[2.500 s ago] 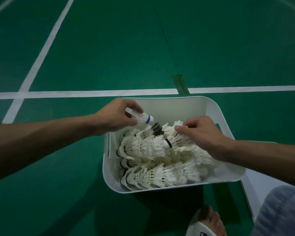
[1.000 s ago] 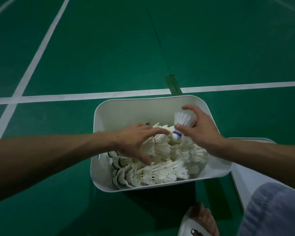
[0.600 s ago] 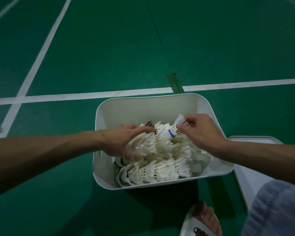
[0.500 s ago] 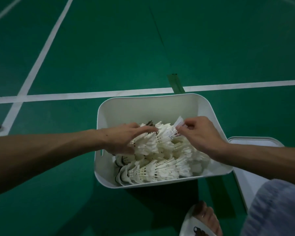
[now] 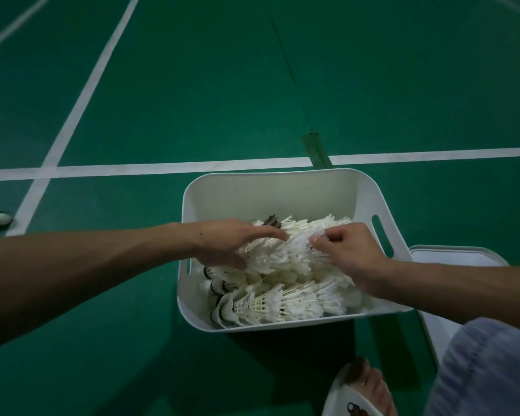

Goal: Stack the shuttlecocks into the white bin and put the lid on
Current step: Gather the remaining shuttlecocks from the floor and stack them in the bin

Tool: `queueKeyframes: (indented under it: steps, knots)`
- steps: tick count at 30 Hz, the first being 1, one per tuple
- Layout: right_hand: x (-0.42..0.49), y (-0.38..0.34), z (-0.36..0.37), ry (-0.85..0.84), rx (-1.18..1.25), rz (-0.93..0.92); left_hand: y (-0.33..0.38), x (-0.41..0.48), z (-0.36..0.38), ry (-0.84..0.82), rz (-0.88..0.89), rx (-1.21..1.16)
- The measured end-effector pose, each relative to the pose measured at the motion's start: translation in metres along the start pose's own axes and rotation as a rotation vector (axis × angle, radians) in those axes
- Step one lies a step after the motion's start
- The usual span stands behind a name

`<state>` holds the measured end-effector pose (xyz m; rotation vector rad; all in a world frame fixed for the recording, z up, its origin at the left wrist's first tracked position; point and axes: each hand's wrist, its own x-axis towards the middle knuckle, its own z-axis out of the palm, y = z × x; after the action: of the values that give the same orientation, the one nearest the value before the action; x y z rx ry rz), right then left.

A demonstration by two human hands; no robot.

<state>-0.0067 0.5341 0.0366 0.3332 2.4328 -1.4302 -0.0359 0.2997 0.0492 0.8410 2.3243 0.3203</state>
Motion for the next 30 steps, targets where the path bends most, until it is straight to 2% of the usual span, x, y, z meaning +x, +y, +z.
queueKeyframes:
  steps: [6, 10, 13, 19, 22, 26, 30]
  knots:
    - [-0.001, 0.001, 0.016, -0.111, 0.073, 0.046, -0.001, 0.003, 0.003, -0.001, 0.013, 0.024]
    - [0.003, 0.000, 0.011, -0.099, 0.084, 0.069, -0.003, -0.003, 0.000, 0.002, 0.032, 0.002]
    - [-0.001, -0.004, 0.002, -0.077, 0.030, -0.012, -0.004, -0.005, -0.001, -0.034, 0.048, 0.050]
    - [-0.007, -0.002, 0.008, -0.154, 0.059, 0.036, -0.008, -0.001, -0.009, -0.136, 0.060, 0.088]
    - [-0.004, -0.005, 0.011, -0.174, 0.085, 0.072, -0.011, 0.000, -0.006, -0.077, 0.069, 0.130]
    - [0.000, -0.009, -0.005, -0.161, -0.079, 0.029, -0.011, 0.000, -0.006, -0.046, 0.061, 0.101]
    - [-0.001, -0.025, -0.024, -0.006, -0.388, -0.180, -0.012, -0.009, -0.012, 0.017, 0.032, 0.043]
